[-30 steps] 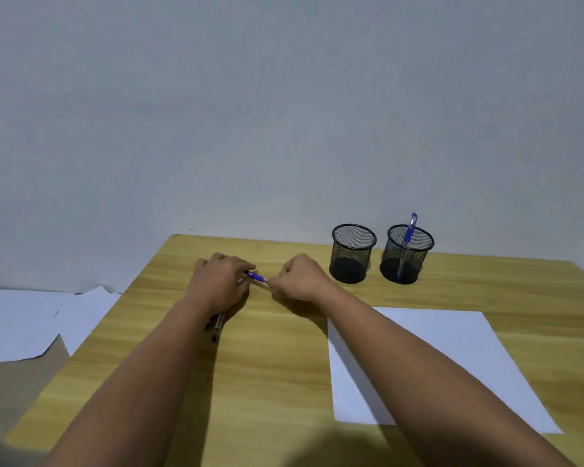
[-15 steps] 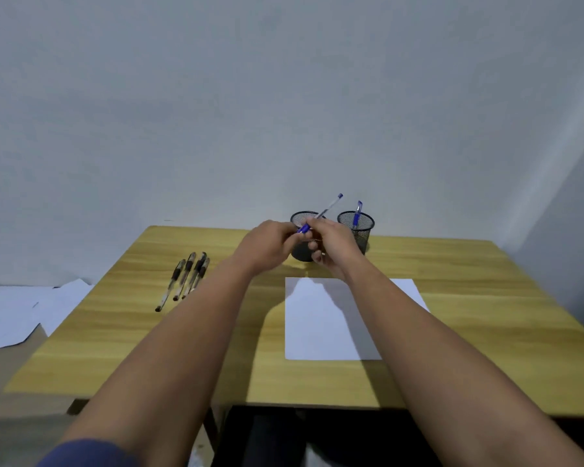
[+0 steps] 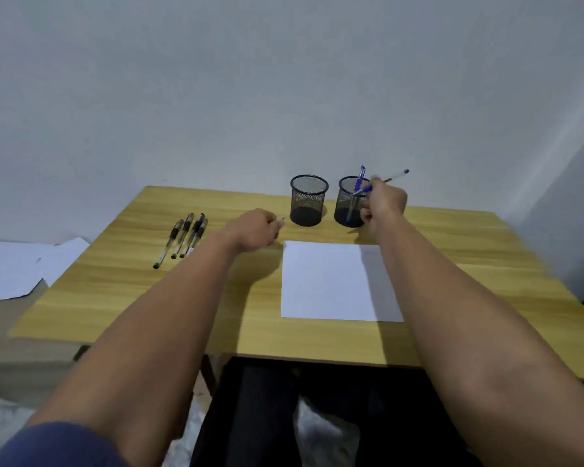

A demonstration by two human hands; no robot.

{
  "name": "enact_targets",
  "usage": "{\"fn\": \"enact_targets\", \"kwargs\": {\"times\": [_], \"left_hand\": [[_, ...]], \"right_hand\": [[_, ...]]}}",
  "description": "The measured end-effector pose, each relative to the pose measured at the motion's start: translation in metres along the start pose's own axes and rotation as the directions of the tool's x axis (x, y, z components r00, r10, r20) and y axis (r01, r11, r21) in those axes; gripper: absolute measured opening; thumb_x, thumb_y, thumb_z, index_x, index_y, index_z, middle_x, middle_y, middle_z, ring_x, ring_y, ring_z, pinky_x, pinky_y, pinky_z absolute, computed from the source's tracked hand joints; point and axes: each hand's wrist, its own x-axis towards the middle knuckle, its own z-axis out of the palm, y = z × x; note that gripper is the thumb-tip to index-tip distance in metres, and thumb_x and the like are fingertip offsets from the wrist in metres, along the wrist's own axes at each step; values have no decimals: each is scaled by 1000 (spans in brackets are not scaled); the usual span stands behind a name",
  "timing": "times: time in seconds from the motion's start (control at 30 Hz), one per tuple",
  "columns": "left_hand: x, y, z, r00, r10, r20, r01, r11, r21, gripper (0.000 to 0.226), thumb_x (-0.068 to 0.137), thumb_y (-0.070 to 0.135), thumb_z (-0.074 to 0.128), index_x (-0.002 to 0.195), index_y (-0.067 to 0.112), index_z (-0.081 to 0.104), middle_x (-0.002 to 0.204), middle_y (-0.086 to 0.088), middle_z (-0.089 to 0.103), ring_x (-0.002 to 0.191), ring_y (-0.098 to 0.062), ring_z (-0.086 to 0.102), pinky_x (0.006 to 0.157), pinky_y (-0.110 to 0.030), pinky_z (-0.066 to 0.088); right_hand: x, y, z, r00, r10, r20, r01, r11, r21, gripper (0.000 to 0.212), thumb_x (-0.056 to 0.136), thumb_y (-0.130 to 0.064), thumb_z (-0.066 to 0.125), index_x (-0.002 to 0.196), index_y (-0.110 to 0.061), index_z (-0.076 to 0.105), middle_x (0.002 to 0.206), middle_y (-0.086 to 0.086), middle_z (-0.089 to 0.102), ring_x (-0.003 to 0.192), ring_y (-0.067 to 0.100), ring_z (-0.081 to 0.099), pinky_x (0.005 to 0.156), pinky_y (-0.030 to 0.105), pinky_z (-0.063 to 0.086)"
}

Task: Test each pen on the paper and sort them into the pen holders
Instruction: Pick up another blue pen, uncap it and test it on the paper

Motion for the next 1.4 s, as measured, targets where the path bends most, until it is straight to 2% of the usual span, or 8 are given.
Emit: {"fn": "enact_targets", "kwargs": {"times": [0.1,0.33,0.53,0.63,0.97,1.03,1.17,1.4], "left_hand": [[0,-35,8,971,-53,-235,122,949,292,29,100,43,49,89,26,70,89,2,68,95,-26,60,104,-50,38],[13,-58,36,956,-17,-294,195,785,588,30,100,31,48,121,23,69,121,-8,59,117,-34,51,105,-59,36],[8,-47,49,901,297,-318,-62,811,582,42,99,41,41,129,23,65,129,-2,64,115,-29,56,93,-48,40],[5,-45,60,889,404,-214,-237,808,540,50,93,50,36,117,25,71,127,4,66,111,-25,57,88,-42,41],[-3,-55,77,912,364,-190,-255,865,433,67,89,66,32,135,27,62,139,7,58,130,-24,48,104,-47,37],[-2,-58,79,909,366,-198,-258,870,420,65,89,66,34,132,28,64,138,8,57,130,-23,47,104,-48,37],[0,-60,79,904,376,-203,-267,868,418,64,89,65,35,132,28,64,136,8,56,129,-22,46,104,-48,35],[1,-61,80,895,387,-221,-275,869,411,59,91,62,39,134,28,63,137,9,55,130,-20,43,103,-46,34]], "right_hand": [[2,7,-10,979,-150,136,172,971,-169,28,97,-23,72,71,-14,65,58,0,58,37,11,41,38,18,29],[-25,73,-26,846,-453,282,523,809,-269,16,99,-20,70,86,-12,69,74,3,73,65,12,70,62,25,53],[-35,114,-43,582,-557,593,793,225,-567,24,100,-36,69,121,-25,71,100,-7,77,92,20,72,88,43,54],[-36,123,-44,571,-516,639,796,155,-586,34,99,-36,73,128,-20,68,110,-3,78,99,24,73,92,45,55],[-36,114,-46,586,-509,630,801,247,-546,32,98,-41,74,123,-20,73,112,-3,77,105,23,69,90,39,55],[-39,106,-39,575,-575,582,817,369,-442,23,101,-41,69,104,-18,75,97,-3,74,94,21,64,80,40,53],[-43,89,-8,776,-411,478,506,858,-85,19,108,-17,61,96,-3,67,76,8,62,71,20,58,69,38,53],[-21,116,13,840,-185,510,236,971,-37,30,103,-18,69,79,1,65,69,19,56,61,30,50,55,33,39]]}}
